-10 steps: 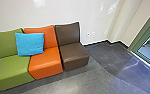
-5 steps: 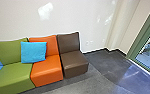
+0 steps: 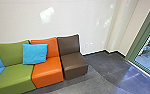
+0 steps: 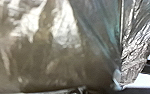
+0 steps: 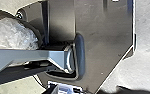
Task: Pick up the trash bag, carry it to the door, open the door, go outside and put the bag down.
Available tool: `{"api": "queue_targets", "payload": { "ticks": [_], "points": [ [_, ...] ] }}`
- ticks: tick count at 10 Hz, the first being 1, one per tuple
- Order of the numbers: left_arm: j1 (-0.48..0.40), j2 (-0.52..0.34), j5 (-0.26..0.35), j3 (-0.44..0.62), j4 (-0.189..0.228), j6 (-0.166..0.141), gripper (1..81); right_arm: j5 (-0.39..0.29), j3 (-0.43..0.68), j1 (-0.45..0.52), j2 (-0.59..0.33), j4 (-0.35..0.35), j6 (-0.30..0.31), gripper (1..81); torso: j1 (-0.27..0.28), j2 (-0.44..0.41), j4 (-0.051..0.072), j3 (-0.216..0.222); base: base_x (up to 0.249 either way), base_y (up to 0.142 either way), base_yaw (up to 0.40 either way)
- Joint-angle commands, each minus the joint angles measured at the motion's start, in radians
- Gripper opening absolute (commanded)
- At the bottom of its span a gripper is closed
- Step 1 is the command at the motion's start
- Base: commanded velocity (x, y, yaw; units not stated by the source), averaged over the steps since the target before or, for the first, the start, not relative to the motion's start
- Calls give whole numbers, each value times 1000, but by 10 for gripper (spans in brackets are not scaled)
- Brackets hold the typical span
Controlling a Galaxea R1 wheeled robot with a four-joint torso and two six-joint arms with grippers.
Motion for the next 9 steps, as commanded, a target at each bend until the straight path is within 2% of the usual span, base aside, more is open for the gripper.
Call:
{"api": "queue_targets", "payload": {
  "ticks": [1, 2, 3, 4, 8, 9],
  "points": [
    [-20, 31, 72, -58, -1, 7, 10, -57, -36, 5, 26, -5, -15, 811, -62, 97, 0, 0, 0, 0, 0],
    [-20, 43, 67, -71, 0, 7, 10, -57, -40, 2, 37, -11, -15, 811, -86, 134, 0, 79, 0, 0, 0],
    [-20, 46, 67, -71, 2, 7, 10, -56, -45, -1, 43, -13, -15, 811, -104, 162, 0, 102, 0, 0, 0],
    [-20, 49, 66, -71, 2, 7, 10, -56, -50, -1, 51, -14, -15, 811, -56, 88, 0, 115, 0, 0, 0],
    [-20, 55, 66, -73, 2, 7, 10, -56, -74, -6, 69, -20, -15, 811, -76, 118, 0, 229, 0, 0, 0],
    [-23, 58, 66, -73, 3, 7, 10, -57, -79, -6, 72, -22, -15, 811, -77, 118, 0, 167, 0, 0, 0]
  ]
}}
